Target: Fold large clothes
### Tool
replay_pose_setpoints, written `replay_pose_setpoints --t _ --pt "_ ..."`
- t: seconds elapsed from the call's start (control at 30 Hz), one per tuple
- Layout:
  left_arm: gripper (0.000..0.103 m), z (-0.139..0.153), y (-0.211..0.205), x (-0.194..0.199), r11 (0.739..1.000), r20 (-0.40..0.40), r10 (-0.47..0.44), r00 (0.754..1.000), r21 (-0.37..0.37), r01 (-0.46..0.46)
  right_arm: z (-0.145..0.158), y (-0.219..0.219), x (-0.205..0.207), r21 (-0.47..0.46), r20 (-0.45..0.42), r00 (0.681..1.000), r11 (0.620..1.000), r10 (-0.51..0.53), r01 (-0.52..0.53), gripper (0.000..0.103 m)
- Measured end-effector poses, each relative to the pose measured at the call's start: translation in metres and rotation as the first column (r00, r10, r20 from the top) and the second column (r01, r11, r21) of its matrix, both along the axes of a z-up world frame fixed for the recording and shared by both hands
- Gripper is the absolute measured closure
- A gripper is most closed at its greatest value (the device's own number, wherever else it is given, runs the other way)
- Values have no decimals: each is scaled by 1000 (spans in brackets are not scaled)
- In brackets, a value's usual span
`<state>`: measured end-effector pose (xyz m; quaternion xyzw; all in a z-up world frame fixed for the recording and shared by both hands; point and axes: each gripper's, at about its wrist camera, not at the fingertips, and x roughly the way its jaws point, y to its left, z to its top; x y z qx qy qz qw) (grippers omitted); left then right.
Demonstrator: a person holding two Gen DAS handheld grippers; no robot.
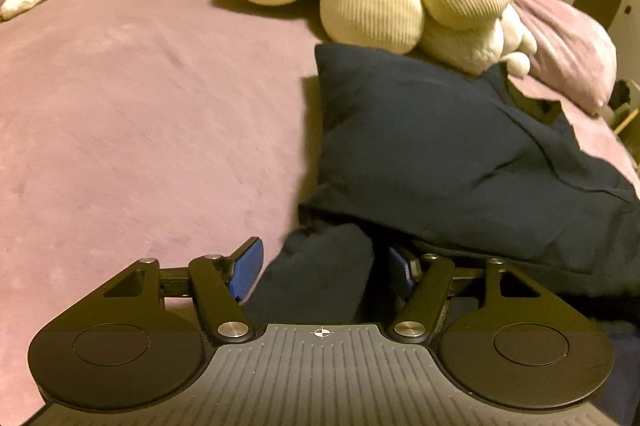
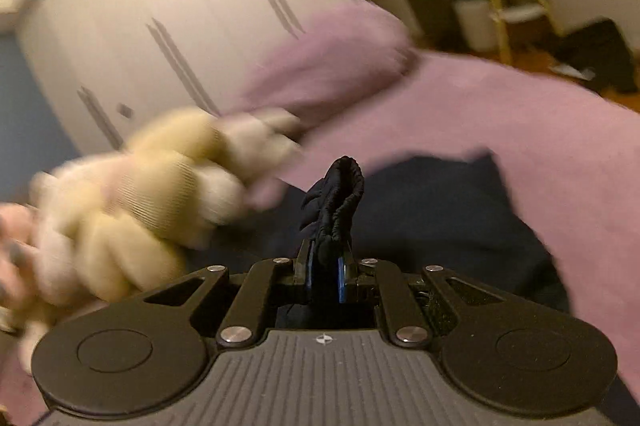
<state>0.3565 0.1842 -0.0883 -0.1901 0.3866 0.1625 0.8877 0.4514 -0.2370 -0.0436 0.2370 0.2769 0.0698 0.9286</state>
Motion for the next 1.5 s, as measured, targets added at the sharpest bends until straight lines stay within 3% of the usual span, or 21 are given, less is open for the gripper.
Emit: replay_pose_setpoints --t 0.1,0.27,0.4,0.47,0.53,0.67,0.77,0.83,0.87,0.9,0.97,1.1,1.2,1.37,1.5 --pt "32 -1 1 -1 1000 -3 -2 1000 2 2 -26 -8 16 -58 -97 995 998 -6 0 93" --pt "31 4 2 -8 1000 -6 -29 1000 -7 29 -34 -10 24 -141 -53 998 990 -26 18 91" --pt "28 19 3 -25 999 20 -34 999 6 34 -39 -18 28 -123 -89 991 989 -97 86 72" --pt "27 29 4 -29 999 61 -34 998 -20 35 -36 -31 12 -48 -76 986 988 -149 145 61" --pt "24 36 3 -25 998 93 -40 995 -54 45 -37 -43 -6 121 -96 987 982 -131 142 60" --pt "22 42 -12 -4 995 107 -71 992 -61 78 -72 -43 -12 445 -218 975 893 35 67 57" --pt "20 38 -25 16 994 79 -102 992 -19 104 -93 -38 3 508 -286 957 853 42 115 57" --pt "20 33 -32 27 994 49 -105 993 2 105 -94 -37 11 502 -279 960 855 20 128 63" --pt "21 30 -35 31 994 36 -107 994 15 106 -92 -36 18 482 -289 957 865 8 139 79" --pt "21 28 -38 34 994 30 -110 993 29 109 -92 -36 24 454 -297 955 880 -3 144 87" --pt "21 25 -46 38 989 24 -129 991 75 127 -89 -34 36 384 -305 952 914 -5 128 94" --pt "18 16 -52 40 982 9 -141 990 128 139 -83 -33 47 247 -253 967 964 -31 95 94" --pt "17 12 -48 35 976 4 -152 988 156 149 -89 -32 49 234 -239 971 969 -24 81 95" --pt "18 26 -34 24 983 20 -136 990 123 133 -70 -32 9 179 -157 987 984 41 -12 76" --pt "18 44 -36 35 986 76 -128 989 114 119 -44 -33 -18 86 -31 999 996 22 -19 75"
